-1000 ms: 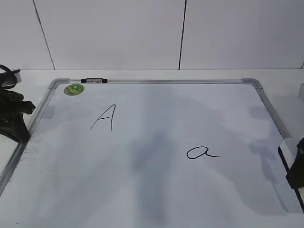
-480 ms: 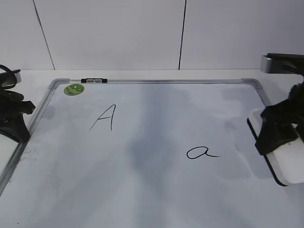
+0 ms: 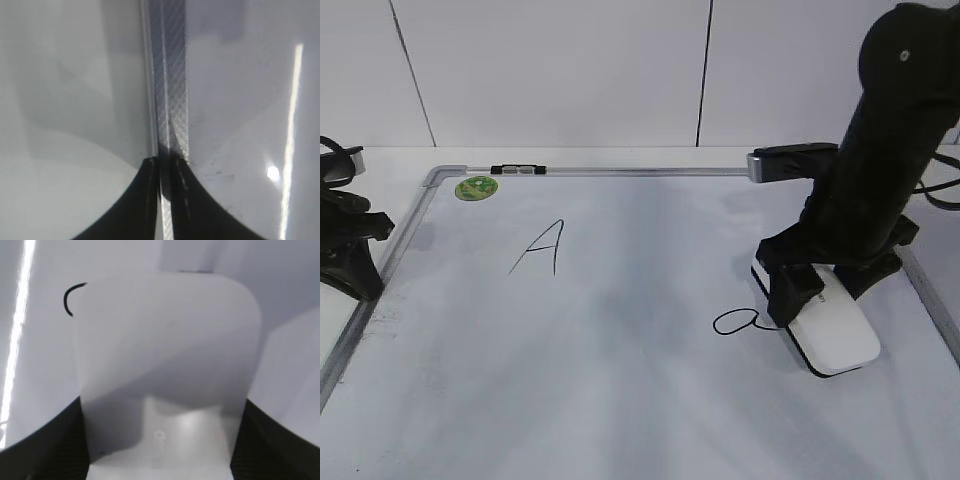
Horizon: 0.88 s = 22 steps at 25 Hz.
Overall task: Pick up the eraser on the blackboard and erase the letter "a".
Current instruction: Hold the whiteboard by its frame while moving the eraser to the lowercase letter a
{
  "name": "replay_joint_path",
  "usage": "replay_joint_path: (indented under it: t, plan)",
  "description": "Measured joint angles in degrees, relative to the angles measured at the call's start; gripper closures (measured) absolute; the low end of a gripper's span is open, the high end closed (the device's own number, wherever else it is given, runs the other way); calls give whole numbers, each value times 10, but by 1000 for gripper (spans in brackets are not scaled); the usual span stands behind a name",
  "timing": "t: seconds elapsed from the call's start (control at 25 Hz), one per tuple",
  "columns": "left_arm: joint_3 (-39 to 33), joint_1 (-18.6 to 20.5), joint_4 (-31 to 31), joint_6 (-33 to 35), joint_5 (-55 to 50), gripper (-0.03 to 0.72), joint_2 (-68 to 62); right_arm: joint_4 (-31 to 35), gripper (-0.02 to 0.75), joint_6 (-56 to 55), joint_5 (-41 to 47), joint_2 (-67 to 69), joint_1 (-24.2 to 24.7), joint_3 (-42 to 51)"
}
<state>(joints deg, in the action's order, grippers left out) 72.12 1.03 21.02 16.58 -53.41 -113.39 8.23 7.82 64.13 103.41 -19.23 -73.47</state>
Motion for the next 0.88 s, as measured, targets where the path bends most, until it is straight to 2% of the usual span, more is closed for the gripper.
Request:
replay_joint_path:
  t: [0.64,0.88]
  plan:
    - [0,0,0,0,0,657,0,-29,183,8,2,118,-6,-111]
    - [0,0,0,0,0,657,0,-29,183,11,3,134,-6,-117]
